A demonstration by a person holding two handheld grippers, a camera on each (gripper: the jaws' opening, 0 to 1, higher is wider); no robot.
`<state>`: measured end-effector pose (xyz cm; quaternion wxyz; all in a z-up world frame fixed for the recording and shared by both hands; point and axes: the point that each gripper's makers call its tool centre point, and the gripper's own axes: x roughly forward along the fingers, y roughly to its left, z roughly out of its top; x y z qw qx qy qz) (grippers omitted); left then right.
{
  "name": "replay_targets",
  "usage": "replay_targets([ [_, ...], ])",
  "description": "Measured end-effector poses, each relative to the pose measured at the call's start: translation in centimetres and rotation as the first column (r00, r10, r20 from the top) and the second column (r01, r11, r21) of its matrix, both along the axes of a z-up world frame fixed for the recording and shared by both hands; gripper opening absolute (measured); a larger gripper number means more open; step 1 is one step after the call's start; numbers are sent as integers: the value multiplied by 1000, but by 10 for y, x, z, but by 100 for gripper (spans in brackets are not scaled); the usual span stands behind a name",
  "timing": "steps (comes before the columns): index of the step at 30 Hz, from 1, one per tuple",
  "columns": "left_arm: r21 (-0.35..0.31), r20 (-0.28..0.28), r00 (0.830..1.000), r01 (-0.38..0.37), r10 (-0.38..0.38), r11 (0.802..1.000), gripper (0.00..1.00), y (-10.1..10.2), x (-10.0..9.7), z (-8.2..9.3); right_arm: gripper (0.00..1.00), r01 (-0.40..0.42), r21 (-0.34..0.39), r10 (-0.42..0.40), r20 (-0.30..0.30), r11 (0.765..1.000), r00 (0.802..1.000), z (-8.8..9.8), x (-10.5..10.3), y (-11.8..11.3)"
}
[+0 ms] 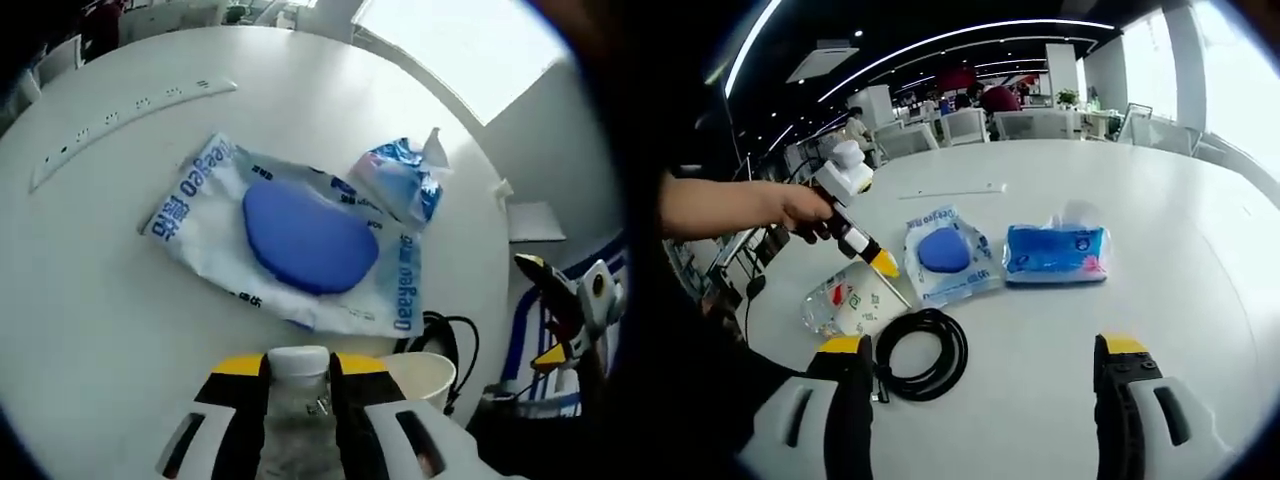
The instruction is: Arrange the tabletop items into an orderly group along one side of the table until the central work area is clear of visible clutter.
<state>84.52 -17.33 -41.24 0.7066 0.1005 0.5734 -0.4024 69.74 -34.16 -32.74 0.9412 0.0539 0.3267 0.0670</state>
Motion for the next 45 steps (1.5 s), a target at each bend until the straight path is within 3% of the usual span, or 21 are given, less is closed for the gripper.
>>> replay_targets([
  [11,20,-16,1000,-16,16,1000,21,0,-3,4,87,-1,2,1,6,1000,1000,1,1,-2],
  [23,2,-8,1000,13,-13,1000,20,3,-10,27,86,-33,-6,33,35,999,999,10,4,3],
  [37,-37,86,996,24,-21,999,20,26,-24,68,90,-66,-2,66,66,998,996,16,9,16],
  [45,-84,172,985,-17,31,996,20,51,-31,96,90,-92,11,91,81,996,993,22,12,24],
])
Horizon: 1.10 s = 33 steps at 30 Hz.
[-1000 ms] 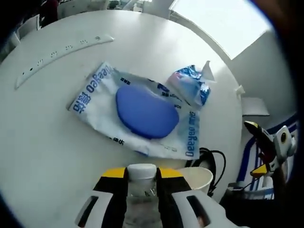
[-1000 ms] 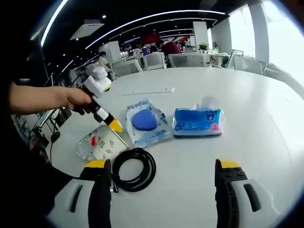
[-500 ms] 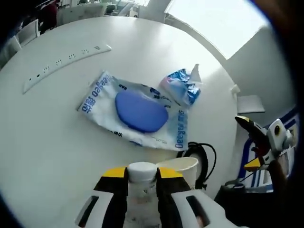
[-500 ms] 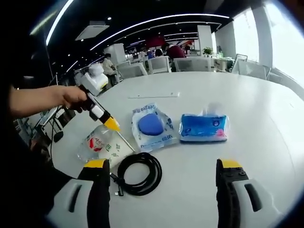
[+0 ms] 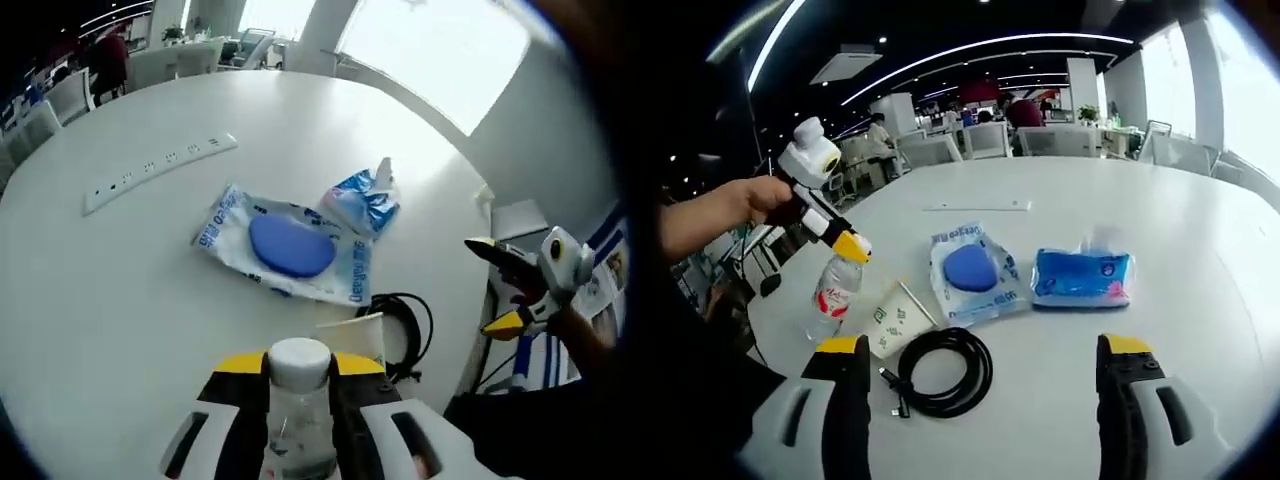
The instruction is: Arrange the tabletop items into an orderly group along one side of the table until the central work area is clear of visible clutter.
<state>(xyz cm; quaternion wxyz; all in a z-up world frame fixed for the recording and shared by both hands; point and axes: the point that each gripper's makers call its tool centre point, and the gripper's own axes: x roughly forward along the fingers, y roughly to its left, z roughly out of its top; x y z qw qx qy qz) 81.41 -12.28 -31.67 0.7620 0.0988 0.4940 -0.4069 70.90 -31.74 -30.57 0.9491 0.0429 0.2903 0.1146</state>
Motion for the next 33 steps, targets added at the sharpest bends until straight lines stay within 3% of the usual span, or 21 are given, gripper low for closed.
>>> replay_targets([
  [18,-61,150,987,-53,61,997,20,44,-41,42,91,-44,-15,44,20,999,999,9,5,13],
  [33,-66,181,978,-94,105,993,20,76,-78,53,92,-67,-23,68,24,997,997,7,13,17],
])
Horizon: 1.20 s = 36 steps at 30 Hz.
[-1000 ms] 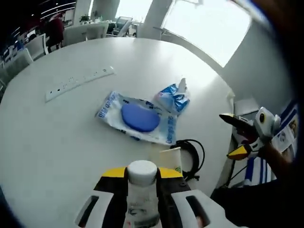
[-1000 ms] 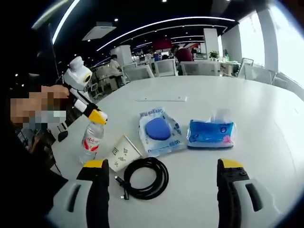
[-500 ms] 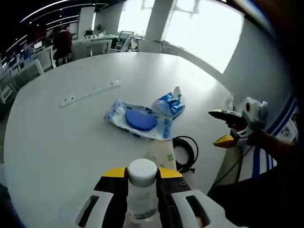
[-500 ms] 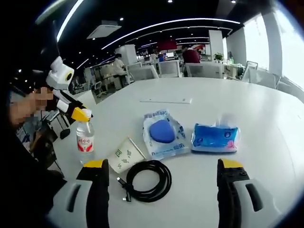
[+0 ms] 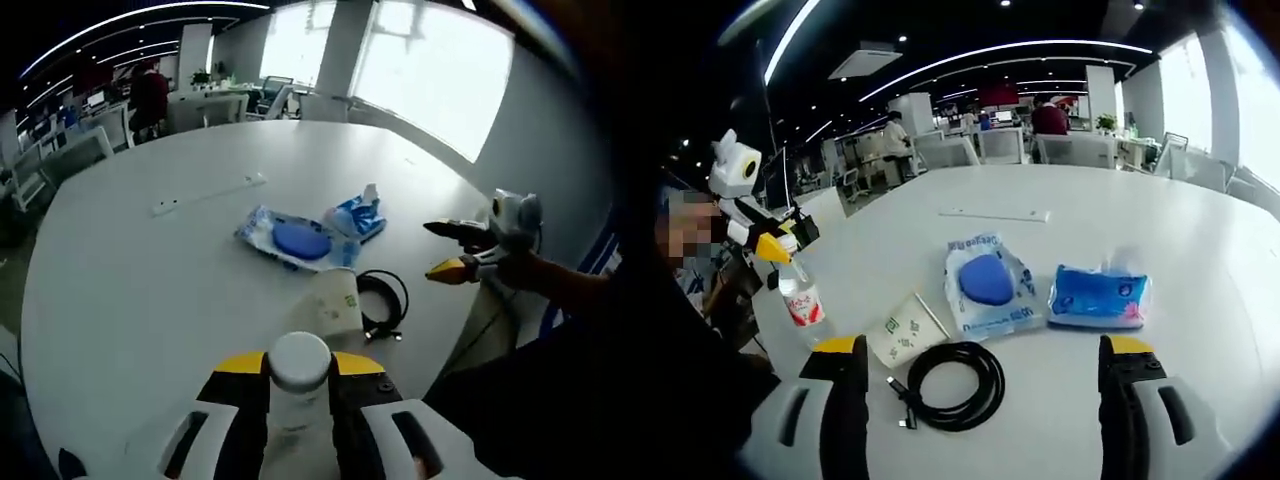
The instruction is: Arrange the tabletop items into an orderly group along one side of the table until the central work area is clear of visible clutter.
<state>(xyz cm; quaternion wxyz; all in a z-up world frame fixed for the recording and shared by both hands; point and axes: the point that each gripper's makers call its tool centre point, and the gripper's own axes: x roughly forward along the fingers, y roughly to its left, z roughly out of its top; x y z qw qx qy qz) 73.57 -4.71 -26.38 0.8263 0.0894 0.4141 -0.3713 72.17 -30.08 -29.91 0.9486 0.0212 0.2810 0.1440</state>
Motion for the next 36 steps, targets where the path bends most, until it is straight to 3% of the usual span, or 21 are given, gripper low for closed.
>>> replay_targets([
  [12,5,17,1000,-22,22,1000,21,5,-32,2,91,5,2,-5,-1,1000,1000,-3,2,-4],
  [19,-18,21,1000,-22,22,1000,22,4,-38,1,91,-11,-1,11,-9,1000,1000,-6,1,-3],
  [26,-27,41,997,-71,72,997,23,6,-37,1,91,-15,-3,15,-16,1000,1000,-8,0,-5],
  [28,-35,56,993,-101,103,994,23,7,-37,2,91,-18,-4,17,-18,1000,1000,-9,0,-7],
  [31,-75,58,974,-215,220,974,25,6,-34,6,91,-21,-5,20,-20,1000,1000,-10,0,-8],
  [36,-90,127,949,-278,288,956,34,14,-27,11,90,-31,-5,31,-27,1000,999,-12,2,-9],
])
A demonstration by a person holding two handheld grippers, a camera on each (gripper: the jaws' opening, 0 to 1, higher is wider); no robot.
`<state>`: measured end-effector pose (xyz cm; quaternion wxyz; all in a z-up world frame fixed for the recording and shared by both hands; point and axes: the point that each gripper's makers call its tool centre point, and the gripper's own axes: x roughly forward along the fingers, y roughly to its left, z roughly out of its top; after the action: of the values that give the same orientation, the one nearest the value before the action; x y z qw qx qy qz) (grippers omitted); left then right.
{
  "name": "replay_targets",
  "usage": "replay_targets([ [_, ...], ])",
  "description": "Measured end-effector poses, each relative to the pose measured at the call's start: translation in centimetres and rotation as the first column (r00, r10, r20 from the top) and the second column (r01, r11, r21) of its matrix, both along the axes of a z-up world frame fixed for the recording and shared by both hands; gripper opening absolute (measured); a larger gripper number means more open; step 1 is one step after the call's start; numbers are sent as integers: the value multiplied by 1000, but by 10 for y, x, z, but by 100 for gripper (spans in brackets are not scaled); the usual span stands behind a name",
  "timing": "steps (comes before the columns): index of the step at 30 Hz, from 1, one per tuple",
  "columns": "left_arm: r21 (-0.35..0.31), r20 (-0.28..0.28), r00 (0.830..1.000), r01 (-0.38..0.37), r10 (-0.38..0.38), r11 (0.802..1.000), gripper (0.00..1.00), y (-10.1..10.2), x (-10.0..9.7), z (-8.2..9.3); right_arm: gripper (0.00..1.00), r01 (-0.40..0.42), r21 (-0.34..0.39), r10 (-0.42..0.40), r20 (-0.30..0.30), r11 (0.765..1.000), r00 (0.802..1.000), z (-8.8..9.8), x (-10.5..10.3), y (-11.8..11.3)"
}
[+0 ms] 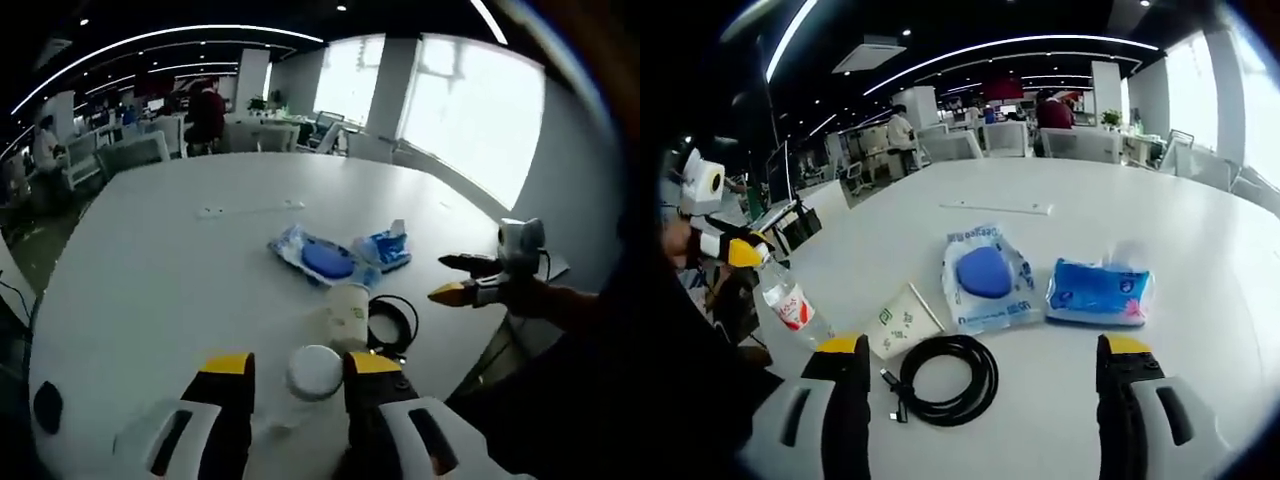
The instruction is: Arrange the tabletop items into an orderly group along one side of the table until the central work area is clear of visible clutter.
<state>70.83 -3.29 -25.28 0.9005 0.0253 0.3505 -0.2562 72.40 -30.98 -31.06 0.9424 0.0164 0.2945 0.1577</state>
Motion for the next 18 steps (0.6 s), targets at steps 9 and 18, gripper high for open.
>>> replay_targets([
  [9,10,55,997,-58,57,998,31,-6,-2,-2,89,-42,-8,42,-9,999,999,-4,6,0],
  [18,20,153,982,-116,112,993,24,-9,-2,-5,88,-70,-16,70,-19,997,997,-6,6,-3],
])
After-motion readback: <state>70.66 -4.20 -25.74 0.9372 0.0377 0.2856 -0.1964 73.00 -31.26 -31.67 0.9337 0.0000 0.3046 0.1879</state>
